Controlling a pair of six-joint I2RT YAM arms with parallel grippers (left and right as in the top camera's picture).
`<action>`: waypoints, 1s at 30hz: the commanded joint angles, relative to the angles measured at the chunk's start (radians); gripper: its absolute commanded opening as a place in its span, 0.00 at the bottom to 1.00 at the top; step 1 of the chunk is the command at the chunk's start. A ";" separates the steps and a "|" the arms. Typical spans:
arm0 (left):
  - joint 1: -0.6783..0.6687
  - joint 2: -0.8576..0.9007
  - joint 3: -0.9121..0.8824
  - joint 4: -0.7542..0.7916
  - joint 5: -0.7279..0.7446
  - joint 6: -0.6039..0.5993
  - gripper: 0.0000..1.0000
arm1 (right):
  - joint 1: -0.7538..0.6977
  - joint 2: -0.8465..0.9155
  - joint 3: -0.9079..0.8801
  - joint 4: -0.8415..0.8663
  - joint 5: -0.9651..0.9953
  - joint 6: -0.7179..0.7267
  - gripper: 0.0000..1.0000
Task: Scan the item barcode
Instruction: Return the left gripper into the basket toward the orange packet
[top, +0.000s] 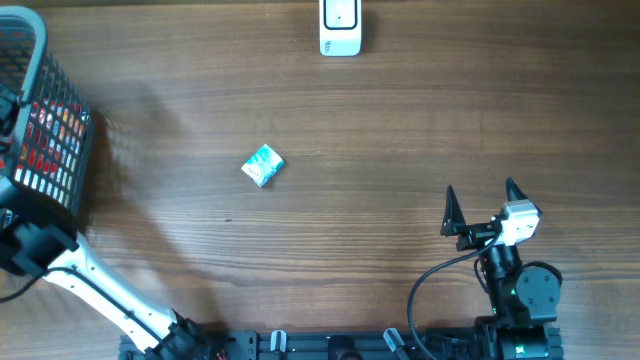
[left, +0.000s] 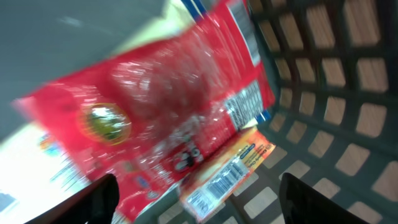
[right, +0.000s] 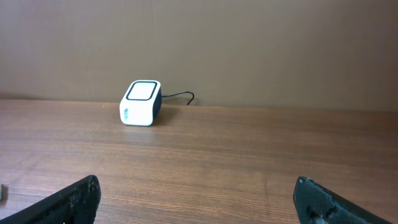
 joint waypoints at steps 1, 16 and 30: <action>0.000 0.047 -0.001 -0.014 0.125 0.110 0.80 | -0.001 -0.008 -0.002 0.002 0.010 0.013 1.00; 0.000 0.084 -0.021 -0.063 0.109 0.136 0.54 | -0.001 -0.008 -0.002 0.002 0.010 0.013 1.00; -0.002 0.084 -0.032 -0.109 0.109 0.136 0.50 | -0.001 -0.008 -0.002 0.002 0.010 0.013 1.00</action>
